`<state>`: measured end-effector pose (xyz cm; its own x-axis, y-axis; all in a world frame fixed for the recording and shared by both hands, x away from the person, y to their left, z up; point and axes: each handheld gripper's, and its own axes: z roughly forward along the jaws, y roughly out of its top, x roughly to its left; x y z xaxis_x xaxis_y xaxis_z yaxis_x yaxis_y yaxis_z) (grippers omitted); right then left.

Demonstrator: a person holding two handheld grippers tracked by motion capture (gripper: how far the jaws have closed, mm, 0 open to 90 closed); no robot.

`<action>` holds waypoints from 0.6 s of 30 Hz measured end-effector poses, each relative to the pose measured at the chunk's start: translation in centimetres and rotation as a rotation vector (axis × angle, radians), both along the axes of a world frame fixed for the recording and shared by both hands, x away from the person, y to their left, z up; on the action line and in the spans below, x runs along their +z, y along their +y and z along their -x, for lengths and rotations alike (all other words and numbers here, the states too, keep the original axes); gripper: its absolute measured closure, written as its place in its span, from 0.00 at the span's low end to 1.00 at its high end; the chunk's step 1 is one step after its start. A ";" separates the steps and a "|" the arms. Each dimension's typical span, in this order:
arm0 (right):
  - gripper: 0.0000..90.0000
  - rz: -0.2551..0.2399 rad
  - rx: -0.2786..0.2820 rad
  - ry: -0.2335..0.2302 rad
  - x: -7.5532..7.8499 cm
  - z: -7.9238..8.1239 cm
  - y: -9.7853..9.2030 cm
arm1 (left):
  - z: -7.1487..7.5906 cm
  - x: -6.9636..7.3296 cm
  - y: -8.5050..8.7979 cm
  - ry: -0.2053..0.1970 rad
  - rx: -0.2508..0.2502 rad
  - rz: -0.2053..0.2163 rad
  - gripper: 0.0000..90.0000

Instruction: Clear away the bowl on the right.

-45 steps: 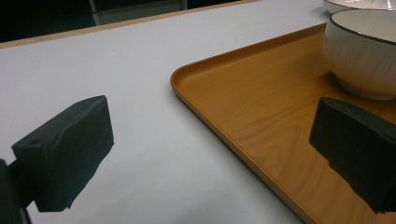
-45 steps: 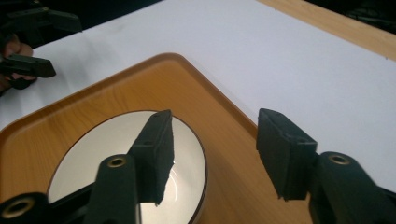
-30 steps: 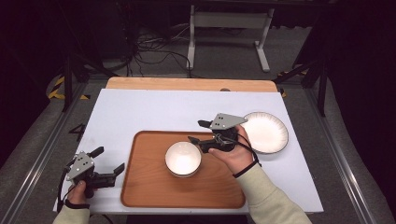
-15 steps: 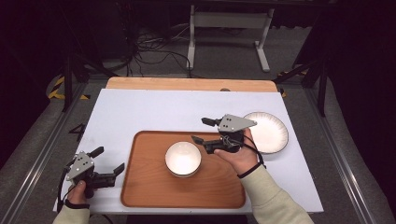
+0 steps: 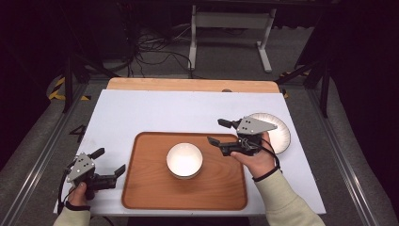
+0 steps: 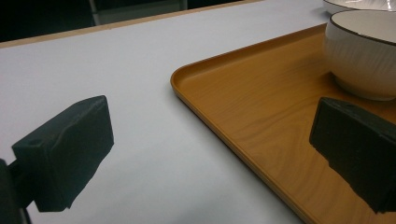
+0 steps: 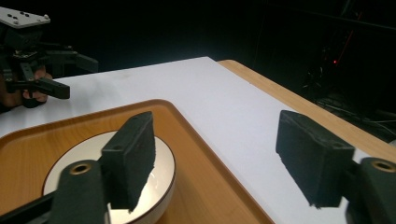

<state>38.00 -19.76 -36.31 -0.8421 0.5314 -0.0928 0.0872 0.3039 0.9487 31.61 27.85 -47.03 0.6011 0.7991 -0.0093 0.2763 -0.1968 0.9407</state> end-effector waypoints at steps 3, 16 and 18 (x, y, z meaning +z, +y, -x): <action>0.33 -0.005 -0.013 -0.010 0.1 0.2 -0.7 | 0.0 0.0 0.0 0.000 0.000 0.000 0.01; 0.32 -0.003 -0.088 -0.029 0.6 1.3 -4.8 | 0.0 0.0 0.0 0.000 0.001 0.000 0.00; 0.30 -0.006 -0.101 -0.031 0.6 1.5 -5.2 | 0.0 0.0 0.0 0.000 0.001 -0.001 0.01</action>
